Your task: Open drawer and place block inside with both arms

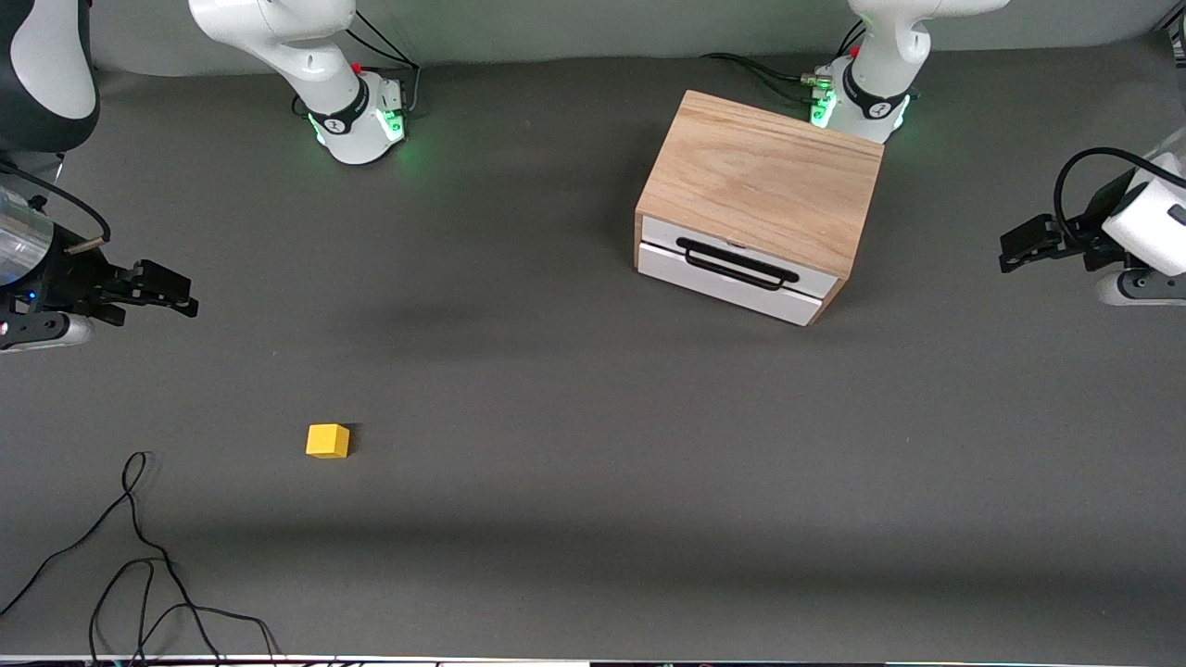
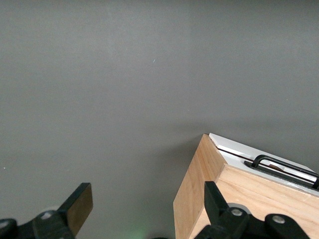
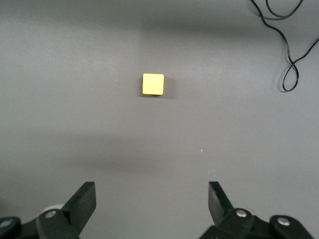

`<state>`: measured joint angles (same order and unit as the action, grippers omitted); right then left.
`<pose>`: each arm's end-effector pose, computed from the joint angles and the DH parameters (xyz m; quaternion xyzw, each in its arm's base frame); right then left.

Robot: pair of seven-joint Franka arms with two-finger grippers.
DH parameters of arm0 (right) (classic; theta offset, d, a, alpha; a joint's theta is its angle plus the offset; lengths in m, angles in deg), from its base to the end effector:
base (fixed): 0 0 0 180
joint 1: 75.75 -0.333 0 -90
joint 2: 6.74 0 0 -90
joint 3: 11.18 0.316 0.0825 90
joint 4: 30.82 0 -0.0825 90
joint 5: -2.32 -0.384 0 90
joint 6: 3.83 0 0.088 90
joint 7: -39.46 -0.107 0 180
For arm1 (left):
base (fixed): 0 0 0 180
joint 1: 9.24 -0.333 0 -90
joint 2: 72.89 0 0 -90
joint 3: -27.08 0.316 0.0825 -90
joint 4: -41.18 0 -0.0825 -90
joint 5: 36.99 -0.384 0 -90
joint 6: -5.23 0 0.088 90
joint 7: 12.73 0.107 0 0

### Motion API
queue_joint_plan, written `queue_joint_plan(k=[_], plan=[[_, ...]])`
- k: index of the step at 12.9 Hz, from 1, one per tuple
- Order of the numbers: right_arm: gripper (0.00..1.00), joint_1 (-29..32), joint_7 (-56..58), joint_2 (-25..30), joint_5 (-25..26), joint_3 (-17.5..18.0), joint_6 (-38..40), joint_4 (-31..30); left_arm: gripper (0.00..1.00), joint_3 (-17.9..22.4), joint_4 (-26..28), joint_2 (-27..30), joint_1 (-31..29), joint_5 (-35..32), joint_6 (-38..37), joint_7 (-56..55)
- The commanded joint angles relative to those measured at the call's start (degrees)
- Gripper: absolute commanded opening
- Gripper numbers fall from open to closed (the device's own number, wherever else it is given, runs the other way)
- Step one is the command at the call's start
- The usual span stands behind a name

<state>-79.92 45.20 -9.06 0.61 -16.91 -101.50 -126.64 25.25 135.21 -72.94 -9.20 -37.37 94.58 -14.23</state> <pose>0.5740 -0.0118 0.5651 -0.9993 -0.0344 0.0032 0.0130 0.5503 -0.0172 0.5900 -0.9991 0.0033 0.0411 0.0045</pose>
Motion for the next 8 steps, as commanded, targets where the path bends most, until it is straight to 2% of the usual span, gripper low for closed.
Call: queue_joint_plan(k=[1,8], plan=[[1.00,-0.2,-0.8,-1.3,0.4,0.2,1.5,2.0,1.00,0.2,0.8,1.4,0.3,-0.6,-0.6,0.8],[1.00,0.0,-0.6,-3.6,0.3,0.2,1.3,3.8,1.00,0.2,0.8,1.3,0.5,-0.5,-0.5,0.4]])
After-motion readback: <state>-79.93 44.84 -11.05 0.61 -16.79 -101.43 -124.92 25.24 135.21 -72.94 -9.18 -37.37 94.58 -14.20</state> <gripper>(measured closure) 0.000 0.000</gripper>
